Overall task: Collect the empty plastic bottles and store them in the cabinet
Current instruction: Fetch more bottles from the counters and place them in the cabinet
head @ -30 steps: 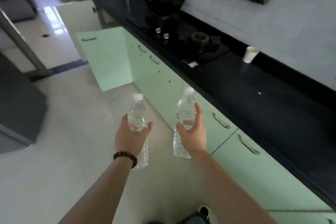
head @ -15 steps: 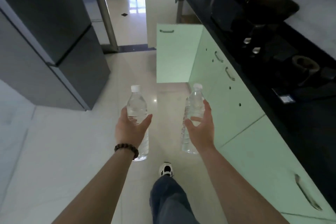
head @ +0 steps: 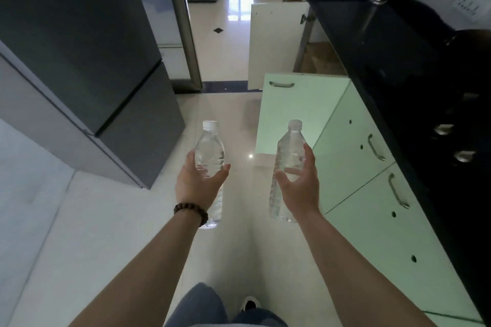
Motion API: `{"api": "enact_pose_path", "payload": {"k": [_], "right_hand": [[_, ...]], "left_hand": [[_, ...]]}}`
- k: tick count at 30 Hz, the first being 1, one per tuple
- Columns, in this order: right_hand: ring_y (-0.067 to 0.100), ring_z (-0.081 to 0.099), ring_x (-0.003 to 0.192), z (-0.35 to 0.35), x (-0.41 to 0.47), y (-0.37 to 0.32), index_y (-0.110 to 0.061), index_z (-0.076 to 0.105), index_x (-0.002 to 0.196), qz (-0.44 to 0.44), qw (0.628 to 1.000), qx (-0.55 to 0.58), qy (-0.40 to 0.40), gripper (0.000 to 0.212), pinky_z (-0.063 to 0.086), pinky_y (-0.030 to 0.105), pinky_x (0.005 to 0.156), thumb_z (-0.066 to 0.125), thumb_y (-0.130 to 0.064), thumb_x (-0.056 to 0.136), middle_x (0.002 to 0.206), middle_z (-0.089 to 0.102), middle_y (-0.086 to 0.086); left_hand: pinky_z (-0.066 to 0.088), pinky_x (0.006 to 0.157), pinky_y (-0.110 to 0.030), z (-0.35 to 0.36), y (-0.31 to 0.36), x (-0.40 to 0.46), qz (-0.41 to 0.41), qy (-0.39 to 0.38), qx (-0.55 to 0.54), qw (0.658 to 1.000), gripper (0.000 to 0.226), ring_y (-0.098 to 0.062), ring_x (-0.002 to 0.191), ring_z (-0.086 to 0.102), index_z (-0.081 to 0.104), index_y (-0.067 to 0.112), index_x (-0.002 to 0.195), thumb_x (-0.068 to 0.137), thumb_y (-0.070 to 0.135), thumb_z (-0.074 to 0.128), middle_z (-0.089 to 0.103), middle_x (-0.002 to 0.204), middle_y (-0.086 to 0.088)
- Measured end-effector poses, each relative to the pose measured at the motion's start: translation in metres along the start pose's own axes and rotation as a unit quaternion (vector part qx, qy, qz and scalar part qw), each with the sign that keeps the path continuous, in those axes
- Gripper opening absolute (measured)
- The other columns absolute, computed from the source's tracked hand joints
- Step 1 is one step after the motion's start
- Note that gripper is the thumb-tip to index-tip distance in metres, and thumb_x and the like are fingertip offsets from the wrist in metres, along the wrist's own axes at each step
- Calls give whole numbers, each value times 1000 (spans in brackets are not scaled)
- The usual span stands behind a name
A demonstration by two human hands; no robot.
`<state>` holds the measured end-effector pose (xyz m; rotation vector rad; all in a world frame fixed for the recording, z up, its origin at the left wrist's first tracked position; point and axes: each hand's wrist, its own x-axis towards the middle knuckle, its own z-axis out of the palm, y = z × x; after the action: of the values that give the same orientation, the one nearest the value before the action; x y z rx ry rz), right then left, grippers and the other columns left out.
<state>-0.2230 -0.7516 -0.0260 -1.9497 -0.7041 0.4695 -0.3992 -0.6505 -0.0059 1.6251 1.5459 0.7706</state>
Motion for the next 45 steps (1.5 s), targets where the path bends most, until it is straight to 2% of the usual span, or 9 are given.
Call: {"api": "enact_pose_path", "payload": {"k": [12,17,20,24,28,33,38,41,45], "right_hand": [[24,54,113,151,208,-53,-32,24,145,20,999,35,35,80,49,33,82,68,-27,79,137,46,2],[19,51,114,218,307,-106,-38,21,144,28,998,29,49,80,52,39,88,69,-32,80,140,44,-3],[20,53,116,241,359,-133,-41,23,142,40,996,36,71,78,54,47,90,65,-42,75,138,45,-4],[20,55,114,259,416,-148,-40,24,142,50,993,43,102,78,54,49,90,67,-35,77,134,48,-4],[20,56,111,274,471,-147,-40,23,142,65,989,30,128,78,54,47,86,67,-31,78,133,48,-3],[15,55,111,286,546,-129,-37,22,144,92,981,16,172,79,51,39,88,67,-29,79,134,47,-3],[17,49,124,294,630,-116,-43,23,143,142,963,36,228,83,48,46,95,64,-35,71,141,43,-9],[16,49,124,294,664,-117,-46,23,142,174,949,52,259,83,48,48,96,65,-34,72,141,43,-11],[16,50,122,285,688,-119,-42,25,143,200,929,44,309,79,47,39,94,70,-29,79,138,47,-10]], "left_hand": [[55,77,-36,52,11,256,7,-62,-17,998,53,-17,86,65,51,26,114,71,44,77,66,93,6],[56,78,-35,52,29,409,19,-125,8,992,71,-15,88,65,53,24,121,64,59,74,67,97,7],[56,78,-35,59,52,483,15,-163,1,987,71,-15,89,65,51,25,122,64,55,77,67,99,6],[57,78,-39,86,75,547,43,-196,1,980,65,-12,83,66,51,37,109,54,64,75,67,89,11],[58,77,-38,131,96,602,68,-253,6,965,64,-9,80,67,53,35,107,55,63,76,68,89,14],[58,78,-40,201,121,670,106,-320,-4,941,64,-10,83,68,54,36,110,57,61,77,70,92,13],[58,78,-41,275,163,739,128,-405,17,905,47,-10,84,68,47,49,98,65,48,81,68,93,13],[58,80,-40,306,189,769,137,-436,39,888,50,-10,85,66,49,41,106,67,47,80,66,93,13],[57,76,-32,339,219,789,128,-483,66,864,62,-7,84,65,52,34,116,64,54,79,67,95,13]]}}
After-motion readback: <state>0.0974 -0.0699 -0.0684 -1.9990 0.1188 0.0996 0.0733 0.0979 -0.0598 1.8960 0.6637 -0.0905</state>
